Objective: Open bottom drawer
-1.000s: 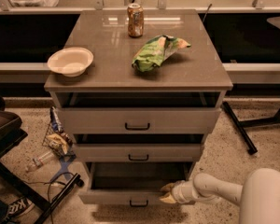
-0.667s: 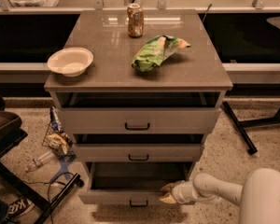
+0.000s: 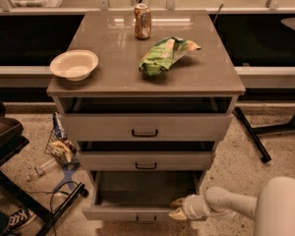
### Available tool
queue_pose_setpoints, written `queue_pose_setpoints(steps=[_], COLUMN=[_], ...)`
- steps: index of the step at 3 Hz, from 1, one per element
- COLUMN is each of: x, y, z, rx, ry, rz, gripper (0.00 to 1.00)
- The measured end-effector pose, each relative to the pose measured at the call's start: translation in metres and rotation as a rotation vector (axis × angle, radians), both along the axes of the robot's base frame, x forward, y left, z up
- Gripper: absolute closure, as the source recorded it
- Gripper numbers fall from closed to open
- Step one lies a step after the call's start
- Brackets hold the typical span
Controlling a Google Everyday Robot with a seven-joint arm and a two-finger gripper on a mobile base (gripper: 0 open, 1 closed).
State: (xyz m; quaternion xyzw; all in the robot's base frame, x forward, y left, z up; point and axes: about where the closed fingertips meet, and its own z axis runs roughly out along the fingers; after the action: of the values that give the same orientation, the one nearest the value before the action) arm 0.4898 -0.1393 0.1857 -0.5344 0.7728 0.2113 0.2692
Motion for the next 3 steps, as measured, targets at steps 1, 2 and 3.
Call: queue_pose_setpoints(steps=[1, 2, 3], x=[0.0, -0.0001, -0.0001], y=[-0.0002, -0.0002, -0.0002], z=[0.001, 0.001, 0.001], rx=[0.0, 0.0, 0.0], ry=[0.0, 0.0, 0.0], rz=[0.0, 0.0, 0.0], gripper=[1.0, 1.0, 1.0])
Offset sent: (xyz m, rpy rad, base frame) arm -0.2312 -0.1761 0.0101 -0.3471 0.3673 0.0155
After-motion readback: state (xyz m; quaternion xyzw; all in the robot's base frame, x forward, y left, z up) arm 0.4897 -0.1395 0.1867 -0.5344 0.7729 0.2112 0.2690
